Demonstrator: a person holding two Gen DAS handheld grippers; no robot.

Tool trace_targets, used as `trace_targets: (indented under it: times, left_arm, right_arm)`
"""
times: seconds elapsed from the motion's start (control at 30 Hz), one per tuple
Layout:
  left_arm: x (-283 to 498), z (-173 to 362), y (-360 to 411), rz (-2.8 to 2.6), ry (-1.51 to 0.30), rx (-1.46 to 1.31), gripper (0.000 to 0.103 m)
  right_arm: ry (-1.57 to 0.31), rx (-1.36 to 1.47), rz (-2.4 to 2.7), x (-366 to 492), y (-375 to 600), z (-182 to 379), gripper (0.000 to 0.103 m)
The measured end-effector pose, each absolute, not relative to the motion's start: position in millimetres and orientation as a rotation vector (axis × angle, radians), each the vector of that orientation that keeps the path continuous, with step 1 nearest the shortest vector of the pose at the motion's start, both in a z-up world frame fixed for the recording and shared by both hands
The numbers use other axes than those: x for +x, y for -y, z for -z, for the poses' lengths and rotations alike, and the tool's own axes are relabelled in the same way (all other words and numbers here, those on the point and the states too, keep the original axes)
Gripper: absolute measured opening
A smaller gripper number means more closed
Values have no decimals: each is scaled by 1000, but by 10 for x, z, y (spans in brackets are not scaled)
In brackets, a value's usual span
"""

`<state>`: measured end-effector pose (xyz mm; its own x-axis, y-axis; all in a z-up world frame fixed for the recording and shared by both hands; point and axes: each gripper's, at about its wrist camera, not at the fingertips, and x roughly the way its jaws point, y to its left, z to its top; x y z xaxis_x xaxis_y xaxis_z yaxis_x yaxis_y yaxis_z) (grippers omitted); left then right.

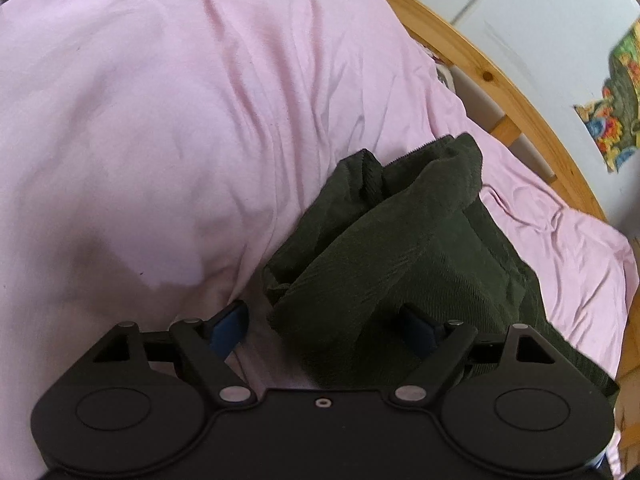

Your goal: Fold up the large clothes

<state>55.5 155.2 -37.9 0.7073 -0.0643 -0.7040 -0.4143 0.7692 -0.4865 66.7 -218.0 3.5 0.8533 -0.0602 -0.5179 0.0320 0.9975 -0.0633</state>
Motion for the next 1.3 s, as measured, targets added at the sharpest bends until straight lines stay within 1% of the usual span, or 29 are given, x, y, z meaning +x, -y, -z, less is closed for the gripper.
trace_targets:
  times: [0.07, 0.1, 0.13, 0.17, 0.23, 0.27, 0.3, 0.4, 0.53, 0.6, 0.63, 0.7, 0.73, 0.77, 0.8, 0.87, 0.93, 0.97, 1.03, 1.13, 1.2, 1.3]
  left_arm:
    - [553, 385, -1568, -217, -770, -693, 84]
    - [546, 386, -1572, -212, -769, -691, 84]
    - [540, 386, -1571, -204, -769, -684, 84]
    - [535, 387, -1574, -195, -771, -676, 84]
    - [535, 393, -1571, -187, -773, -671, 84]
    - [536, 398, -1575, -188, -774, -675, 84]
    - [540, 402, -1581, -190, -773, -682, 84]
    - [541, 394, -1592, -195, -773, -698, 84]
    - [516, 385, -1608, -190, -770, -701, 82]
    - [517, 380, -1619, -187, -773, -699, 82]
    - [520, 379, -1624, -186, -776, -699, 82]
    - [526, 372, -1633, -191, -777, -707, 80]
    - [526, 371, -1636, -196, -776, -709, 77]
    - [526, 373, -1647, -202, -778, -707, 72]
    - [527, 369, -1652, -209, -781, -702, 69]
    - [526, 362, -1657, -220, -784, -692, 51]
    - [524, 347, -1653, -199, -777, -695, 40]
    - [522, 318, -1634, -205, -769, -683, 32]
    - [503, 215, -1558, -207, -742, -650, 25]
    - [457, -61, -1395, -189, -673, -611, 20]
    - [457, -316, -1218, -136, -624, -564, 20]
    - [526, -646, -861, -110, -610, -361, 20]
  right_arm:
    - [-429, -18, 156, 438, 2257, -133, 102]
    - [-411, -25, 199, 371, 2290, -147, 102]
    - [-447, -37, 239, 370, 2319, -109, 103]
    - [-530, -25, 243, 429, 2377, -12, 103]
    - [-677, 166, 183, 570, 2630, 201, 102]
    - [-695, 241, 175, 604, 2740, 216, 102]
    - [-677, 241, 196, 591, 2744, 160, 102]
    - [-513, 34, 309, 440, 2441, -136, 102]
    - [-241, -230, 269, 326, 1845, -413, 103]
    - [-231, -313, 138, 417, 1534, -372, 103]
    - [-268, -332, 77, 492, 1409, -310, 102]
    - [-407, -363, -13, 652, 1191, -120, 102]
    - [-505, -372, -55, 729, 1082, 23, 102]
    - [-550, -348, -47, 750, 1048, 159, 102]
    - [-521, -299, -39, 701, 1091, 234, 102]
    - [-493, -271, -46, 635, 1153, 259, 102]
    - [-496, -274, -48, 656, 1131, 242, 102]
    - [-496, -268, -50, 643, 1143, 240, 102]
    - [-506, -244, -61, 675, 1171, 225, 102]
    - [-562, -147, -109, 752, 1345, 180, 102]
    - [-607, -48, -166, 772, 1552, 42, 102]
    - [-573, 79, -180, 787, 1914, -132, 102]
